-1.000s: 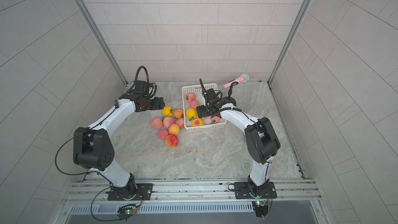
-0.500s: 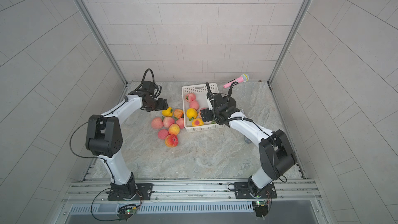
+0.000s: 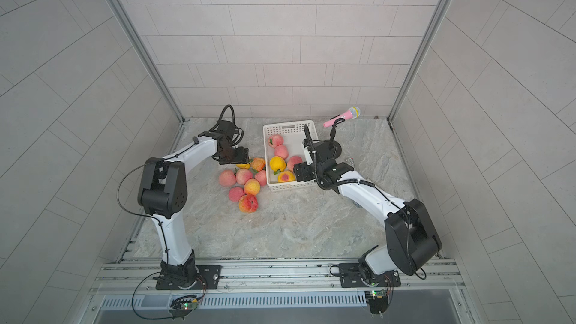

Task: Put the peaches into the basket
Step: Pick up the peach from the center of the board, then place the peach in the basket.

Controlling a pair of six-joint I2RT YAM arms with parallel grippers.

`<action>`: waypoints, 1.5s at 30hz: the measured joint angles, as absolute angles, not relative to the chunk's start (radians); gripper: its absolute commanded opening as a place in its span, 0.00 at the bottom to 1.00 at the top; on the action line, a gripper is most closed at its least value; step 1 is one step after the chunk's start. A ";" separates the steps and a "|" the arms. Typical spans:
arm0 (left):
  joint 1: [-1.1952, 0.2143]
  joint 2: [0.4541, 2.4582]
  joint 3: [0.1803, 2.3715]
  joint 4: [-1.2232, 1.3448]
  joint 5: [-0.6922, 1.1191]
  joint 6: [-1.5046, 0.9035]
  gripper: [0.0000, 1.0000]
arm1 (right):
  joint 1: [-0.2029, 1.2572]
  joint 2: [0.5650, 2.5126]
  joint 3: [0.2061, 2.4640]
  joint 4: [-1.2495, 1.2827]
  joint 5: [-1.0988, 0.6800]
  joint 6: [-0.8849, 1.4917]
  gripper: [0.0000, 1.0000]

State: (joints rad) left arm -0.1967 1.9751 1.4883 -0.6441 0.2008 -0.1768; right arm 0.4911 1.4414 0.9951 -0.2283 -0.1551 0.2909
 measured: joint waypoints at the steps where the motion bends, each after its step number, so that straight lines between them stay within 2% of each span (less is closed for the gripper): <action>1: -0.199 1.977 1.488 -0.647 0.199 -0.175 0.72 | 0.491 1.441 0.994 -0.228 -0.156 0.291 0.87; 8: -0.204 1.980 1.497 -0.658 0.193 -0.164 0.61 | 0.491 1.430 0.994 -0.228 -0.157 0.292 0.85; 19: -0.241 1.979 1.585 -0.703 0.178 -0.163 0.60 | 0.491 1.392 0.994 -0.234 -0.150 0.321 0.80; 33: -0.359 1.991 1.876 -0.762 0.171 -0.167 0.60 | 0.485 1.362 0.980 -0.271 -0.148 0.352 0.79; 45: -0.453 2.215 2.129 -0.761 0.154 -0.183 0.60 | 0.481 1.303 0.924 -0.290 -0.125 0.370 0.78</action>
